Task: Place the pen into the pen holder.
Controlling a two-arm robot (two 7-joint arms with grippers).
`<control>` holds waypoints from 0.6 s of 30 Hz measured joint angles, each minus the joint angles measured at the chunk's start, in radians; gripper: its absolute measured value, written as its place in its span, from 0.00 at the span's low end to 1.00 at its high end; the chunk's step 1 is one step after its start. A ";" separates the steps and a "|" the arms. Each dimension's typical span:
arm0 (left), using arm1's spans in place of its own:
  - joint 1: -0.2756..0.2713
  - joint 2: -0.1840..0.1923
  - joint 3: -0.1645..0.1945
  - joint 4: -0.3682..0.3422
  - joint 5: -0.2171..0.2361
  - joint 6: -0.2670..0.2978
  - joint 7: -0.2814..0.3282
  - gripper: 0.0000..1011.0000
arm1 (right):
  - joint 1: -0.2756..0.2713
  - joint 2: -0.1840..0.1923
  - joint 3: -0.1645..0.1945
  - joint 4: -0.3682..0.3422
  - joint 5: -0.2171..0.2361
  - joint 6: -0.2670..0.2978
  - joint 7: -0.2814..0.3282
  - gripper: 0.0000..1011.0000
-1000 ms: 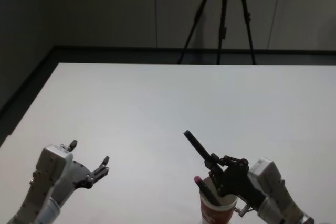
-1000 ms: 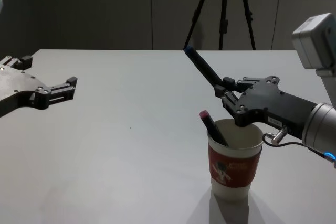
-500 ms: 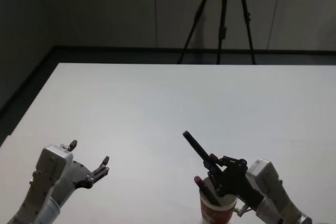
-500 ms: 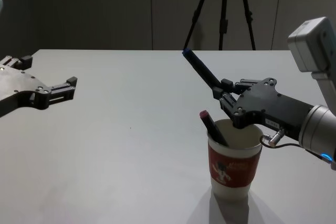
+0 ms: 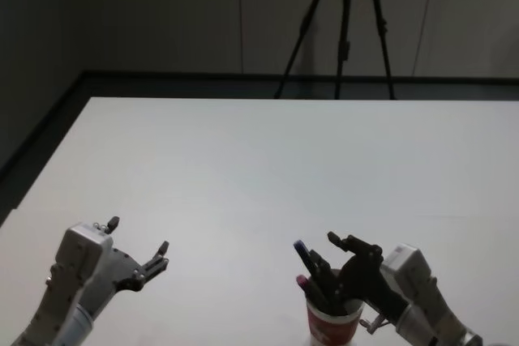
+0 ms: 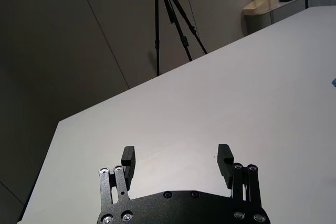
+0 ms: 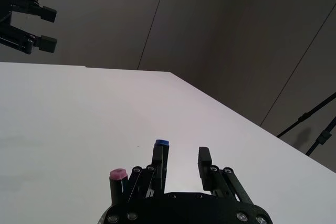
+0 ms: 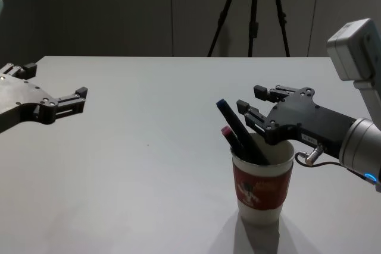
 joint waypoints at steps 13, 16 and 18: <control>0.000 0.000 0.000 0.000 0.000 0.000 0.000 0.99 | -0.001 0.001 0.000 -0.001 0.001 0.001 0.000 0.77; 0.000 0.000 0.000 0.000 0.000 0.000 0.000 0.99 | -0.001 0.001 0.000 -0.001 0.001 0.001 0.001 0.85; 0.000 0.000 0.000 0.000 0.000 0.000 0.000 0.99 | -0.001 0.001 0.000 -0.002 0.001 0.001 0.001 0.92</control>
